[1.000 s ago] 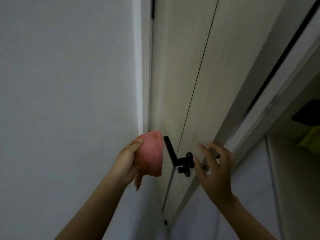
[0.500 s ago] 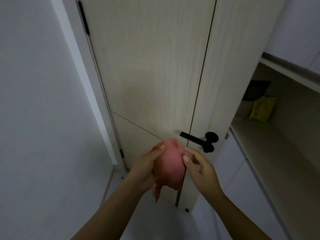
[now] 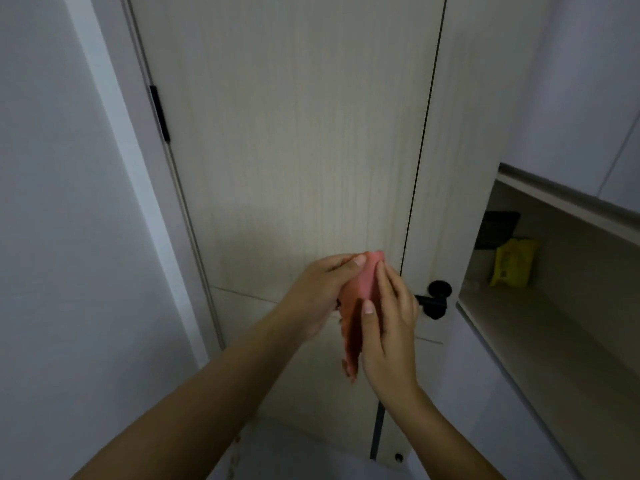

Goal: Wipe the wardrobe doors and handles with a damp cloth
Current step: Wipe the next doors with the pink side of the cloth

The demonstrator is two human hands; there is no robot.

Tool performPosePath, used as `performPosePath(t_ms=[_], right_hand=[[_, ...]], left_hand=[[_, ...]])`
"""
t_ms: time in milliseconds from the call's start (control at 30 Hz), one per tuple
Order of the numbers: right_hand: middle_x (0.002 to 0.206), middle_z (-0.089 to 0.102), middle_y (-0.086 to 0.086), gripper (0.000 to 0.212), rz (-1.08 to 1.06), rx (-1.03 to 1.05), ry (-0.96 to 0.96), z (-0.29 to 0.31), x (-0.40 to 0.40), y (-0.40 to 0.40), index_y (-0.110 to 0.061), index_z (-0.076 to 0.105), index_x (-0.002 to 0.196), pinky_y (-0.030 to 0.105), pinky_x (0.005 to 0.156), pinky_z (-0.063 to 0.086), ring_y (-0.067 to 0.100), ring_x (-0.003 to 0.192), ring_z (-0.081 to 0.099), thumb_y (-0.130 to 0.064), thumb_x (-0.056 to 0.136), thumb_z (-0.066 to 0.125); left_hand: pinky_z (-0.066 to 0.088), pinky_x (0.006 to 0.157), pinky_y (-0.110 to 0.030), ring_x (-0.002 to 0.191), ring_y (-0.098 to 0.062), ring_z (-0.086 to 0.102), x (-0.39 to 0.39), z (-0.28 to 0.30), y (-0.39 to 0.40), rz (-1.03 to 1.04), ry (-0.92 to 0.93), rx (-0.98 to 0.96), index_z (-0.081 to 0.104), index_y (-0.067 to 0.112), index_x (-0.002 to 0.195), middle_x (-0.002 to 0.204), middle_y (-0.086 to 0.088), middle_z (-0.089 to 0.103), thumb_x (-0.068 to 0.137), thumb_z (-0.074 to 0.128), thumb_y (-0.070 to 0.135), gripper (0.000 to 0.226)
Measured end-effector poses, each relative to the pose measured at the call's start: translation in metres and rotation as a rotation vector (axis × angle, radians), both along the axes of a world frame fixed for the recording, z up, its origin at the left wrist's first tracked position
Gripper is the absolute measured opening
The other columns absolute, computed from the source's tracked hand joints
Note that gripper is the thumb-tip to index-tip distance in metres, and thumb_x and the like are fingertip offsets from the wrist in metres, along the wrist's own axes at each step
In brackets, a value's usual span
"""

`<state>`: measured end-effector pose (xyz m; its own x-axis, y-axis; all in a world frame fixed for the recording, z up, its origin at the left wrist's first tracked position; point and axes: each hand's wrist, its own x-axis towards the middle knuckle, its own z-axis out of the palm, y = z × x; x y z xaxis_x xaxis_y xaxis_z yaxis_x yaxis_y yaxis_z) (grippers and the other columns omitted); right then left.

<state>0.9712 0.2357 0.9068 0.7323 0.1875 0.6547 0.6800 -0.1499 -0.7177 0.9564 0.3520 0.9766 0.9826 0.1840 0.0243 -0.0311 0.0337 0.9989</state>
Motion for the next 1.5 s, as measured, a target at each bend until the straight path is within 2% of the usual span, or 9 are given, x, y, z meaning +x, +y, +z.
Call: performPosePath(t_ms=[100,167,300,467,800,967,1133,1367,1500], right_hand=[[0.145,0.011,-0.036,0.055,-0.022,0.069,-0.062,0.027,0.040,0.030,-0.031,0.015,0.150,0.034,0.110,0.026,-0.009,0.135,0.013,-0.044,0.097,0.024],[0.146,0.006,-0.037,0.054,-0.031,0.110,-0.116,0.051,0.073,0.050,-0.035,0.010,0.149,0.038,0.113,0.025,-0.005,0.137,0.013,-0.046,0.097,0.022],[0.152,0.005,-0.025,0.054,-0.090,0.177,-0.271,0.106,0.148,0.094,-0.041,0.000,0.146,0.043,0.115,0.024,0.000,0.139,0.012,-0.046,0.097,0.022],[0.158,0.005,-0.004,0.058,-0.176,0.222,-0.421,0.186,0.240,0.144,-0.026,0.002,0.148,0.044,0.117,0.018,0.011,0.143,0.008,-0.039,0.096,0.023],[0.159,0.009,0.010,0.061,-0.380,0.261,-0.649,0.344,0.349,0.242,-0.004,0.010,0.151,0.026,0.119,-0.005,0.019,0.146,0.007,-0.030,0.098,0.025],[0.159,0.008,0.012,0.061,-0.454,0.258,-0.766,0.410,0.379,0.288,-0.002,0.009,0.151,0.030,0.119,-0.005,0.021,0.147,0.005,-0.028,0.098,0.025],[0.157,0.014,0.018,0.059,-0.512,0.107,-0.900,0.466,0.405,0.332,0.002,0.015,0.149,0.036,0.120,0.003,0.027,0.147,0.010,-0.021,0.099,0.032],[0.159,0.013,0.009,0.055,-0.648,-0.265,-1.077,0.516,0.428,0.365,-0.007,0.014,0.151,0.024,0.115,-0.006,0.018,0.147,0.007,-0.031,0.103,0.027],[0.160,0.009,0.005,0.060,-0.689,-0.382,-1.118,0.538,0.436,0.366,-0.011,0.012,0.152,0.026,0.118,-0.006,0.015,0.147,0.003,-0.039,0.099,0.014]], left_hand=[[0.048,0.100,-0.045,0.113,-0.032,0.060,0.037,0.039,0.018,-0.021,-0.056,0.122,0.063,0.012,0.120,0.117,-0.011,0.067,0.086,0.056,0.047,0.050],[0.050,0.096,-0.043,0.108,-0.028,0.063,0.064,0.066,0.032,-0.036,-0.114,0.197,0.065,0.013,0.118,0.114,-0.010,0.069,0.093,0.054,0.042,0.040],[0.051,0.076,-0.024,0.088,-0.013,0.065,0.124,0.134,0.059,-0.029,-0.249,0.341,0.067,0.012,0.113,0.101,-0.002,0.070,0.099,0.049,0.032,0.030],[0.053,0.086,-0.024,0.094,-0.013,0.066,0.195,0.224,0.092,0.023,-0.412,0.519,0.068,0.011,0.115,0.106,-0.003,0.071,0.098,0.053,0.024,0.026],[0.047,0.063,-0.006,0.074,0.004,0.063,0.287,0.358,0.170,0.204,-0.738,0.586,0.071,0.009,0.107,0.090,0.005,0.069,0.090,0.065,0.015,0.019],[0.045,0.058,-0.005,0.056,0.012,0.059,0.305,0.411,0.214,0.314,-0.914,0.638,0.071,0.009,0.104,0.077,0.010,0.065,0.090,0.064,0.010,0.016],[0.054,0.089,-0.027,0.086,-0.009,0.068,0.332,0.456,0.274,0.504,-1.026,0.656,0.075,0.011,0.096,0.092,-0.001,0.073,0.087,0.068,0.012,0.012],[0.049,0.084,-0.024,0.090,-0.011,0.066,0.346,0.489,0.364,0.817,-1.134,0.929,0.076,0.020,0.092,0.094,0.003,0.073,0.086,0.067,0.030,0.014],[0.029,0.093,-0.032,0.118,-0.021,0.049,0.344,0.494,0.410,1.157,-1.107,1.070,0.068,0.027,0.107,0.120,0.000,0.061,0.094,0.052,0.043,0.026]])
